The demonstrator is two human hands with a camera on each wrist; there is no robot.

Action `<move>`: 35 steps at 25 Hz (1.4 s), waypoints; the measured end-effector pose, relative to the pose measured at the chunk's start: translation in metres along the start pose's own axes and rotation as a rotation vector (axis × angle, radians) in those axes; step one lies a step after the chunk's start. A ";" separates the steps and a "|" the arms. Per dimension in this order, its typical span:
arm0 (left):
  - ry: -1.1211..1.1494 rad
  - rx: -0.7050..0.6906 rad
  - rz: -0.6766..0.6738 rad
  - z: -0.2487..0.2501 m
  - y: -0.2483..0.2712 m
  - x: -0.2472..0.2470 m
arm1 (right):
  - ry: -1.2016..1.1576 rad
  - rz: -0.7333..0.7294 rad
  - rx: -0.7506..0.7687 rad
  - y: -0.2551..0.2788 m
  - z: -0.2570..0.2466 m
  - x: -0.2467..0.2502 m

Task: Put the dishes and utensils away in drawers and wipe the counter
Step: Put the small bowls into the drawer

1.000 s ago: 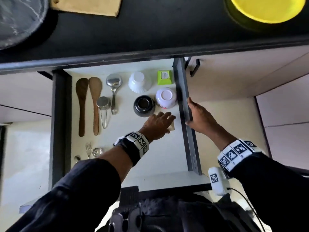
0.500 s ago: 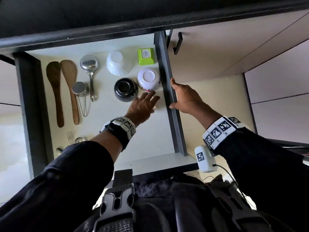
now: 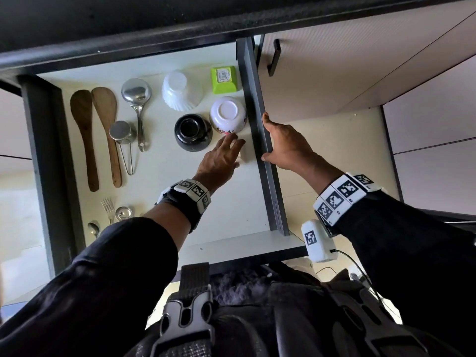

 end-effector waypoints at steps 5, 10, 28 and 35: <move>0.032 0.058 0.029 0.006 0.000 0.002 | -0.005 0.027 0.003 0.000 -0.001 -0.002; -0.066 0.125 0.217 0.008 0.000 0.022 | 0.056 0.009 0.027 0.003 -0.005 0.001; -0.281 0.343 0.041 -0.052 0.037 0.047 | 0.262 -0.044 0.292 -0.030 -0.069 -0.036; -0.315 0.321 0.016 -0.059 0.034 0.058 | 0.279 0.004 0.283 -0.035 -0.072 -0.038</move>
Point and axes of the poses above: each hand's wrist, its own y-axis away from the middle knuckle, its own x-axis out of the back of the hand, z = x × y, the point moved 1 cm from there along -y, towards the middle knuckle, and after that the axes turned 15 degrees about z, right-handed, at the moved point
